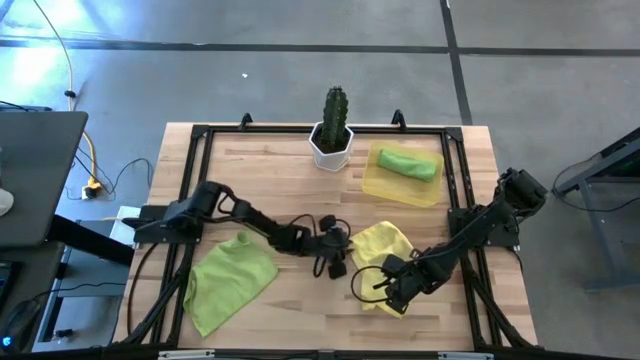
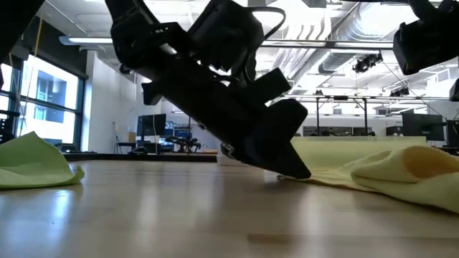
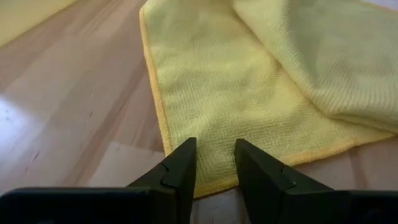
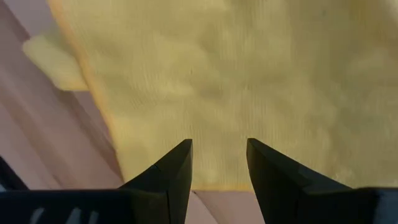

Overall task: Roll microfiber towels into tight, uniform cylinder then place into a basket
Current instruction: Roll the yellow towel

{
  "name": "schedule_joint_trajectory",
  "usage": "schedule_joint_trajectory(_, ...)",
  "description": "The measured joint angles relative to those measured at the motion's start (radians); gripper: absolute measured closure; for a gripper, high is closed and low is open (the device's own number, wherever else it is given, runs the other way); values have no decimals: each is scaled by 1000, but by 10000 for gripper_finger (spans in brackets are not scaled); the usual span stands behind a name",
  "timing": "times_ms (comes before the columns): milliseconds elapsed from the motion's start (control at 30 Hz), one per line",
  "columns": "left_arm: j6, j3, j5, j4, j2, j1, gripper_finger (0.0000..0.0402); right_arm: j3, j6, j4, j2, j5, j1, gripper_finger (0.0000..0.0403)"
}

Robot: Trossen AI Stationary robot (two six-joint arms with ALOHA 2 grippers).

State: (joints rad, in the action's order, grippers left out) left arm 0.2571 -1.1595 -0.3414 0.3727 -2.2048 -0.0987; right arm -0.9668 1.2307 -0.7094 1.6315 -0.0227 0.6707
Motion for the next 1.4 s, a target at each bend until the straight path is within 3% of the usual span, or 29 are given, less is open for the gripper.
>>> schedule_joint_trajectory(333,43,-2,43,-306,75,-20,300,0,-57,18,3,-5,0,258)
schedule_joint_trajectory(667,47,9,42,-848,255,-73,300,0,-240,177,54,-179,-25,258)
schedule_joint_trajectory(833,68,11,49,-1105,301,-95,300,0,-385,310,126,-215,-66,258)
schedule_joint_trajectory(1067,39,10,27,-1125,295,-99,300,0,-775,698,240,-220,-107,258)
schedule_joint_trajectory(1400,20,8,21,-1112,295,-86,300,-1,-1124,928,323,-181,-121,258)
